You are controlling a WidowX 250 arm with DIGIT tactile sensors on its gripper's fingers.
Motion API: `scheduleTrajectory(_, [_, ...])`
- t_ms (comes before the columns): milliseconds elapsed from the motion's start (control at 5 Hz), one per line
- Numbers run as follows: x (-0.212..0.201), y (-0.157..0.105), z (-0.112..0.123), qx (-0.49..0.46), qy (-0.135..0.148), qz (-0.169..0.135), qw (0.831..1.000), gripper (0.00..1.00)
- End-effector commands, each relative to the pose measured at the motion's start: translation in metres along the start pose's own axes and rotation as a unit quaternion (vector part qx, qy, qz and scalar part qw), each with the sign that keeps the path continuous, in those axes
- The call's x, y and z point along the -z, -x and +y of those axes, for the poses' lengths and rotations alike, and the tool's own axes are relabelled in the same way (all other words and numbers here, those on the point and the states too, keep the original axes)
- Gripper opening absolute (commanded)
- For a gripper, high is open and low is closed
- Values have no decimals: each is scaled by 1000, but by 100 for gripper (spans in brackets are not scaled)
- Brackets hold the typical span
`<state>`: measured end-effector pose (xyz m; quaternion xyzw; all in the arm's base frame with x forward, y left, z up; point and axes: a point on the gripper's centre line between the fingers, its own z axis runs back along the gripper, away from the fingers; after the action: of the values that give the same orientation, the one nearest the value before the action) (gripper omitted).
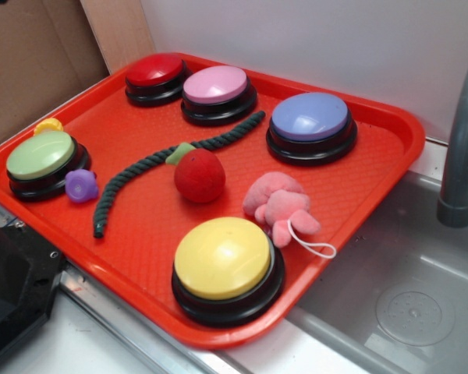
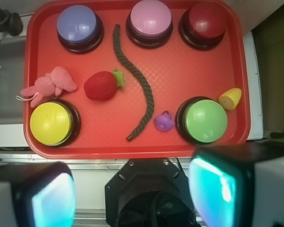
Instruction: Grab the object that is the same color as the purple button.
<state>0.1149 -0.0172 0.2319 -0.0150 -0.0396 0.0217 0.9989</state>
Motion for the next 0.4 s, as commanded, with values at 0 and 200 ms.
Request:
scheduleTrajectory(0, [34,-13,1,-173,3,-38,984,100])
scheduleTrajectory(200, [57,-17,4,-282,47,-27,958,100])
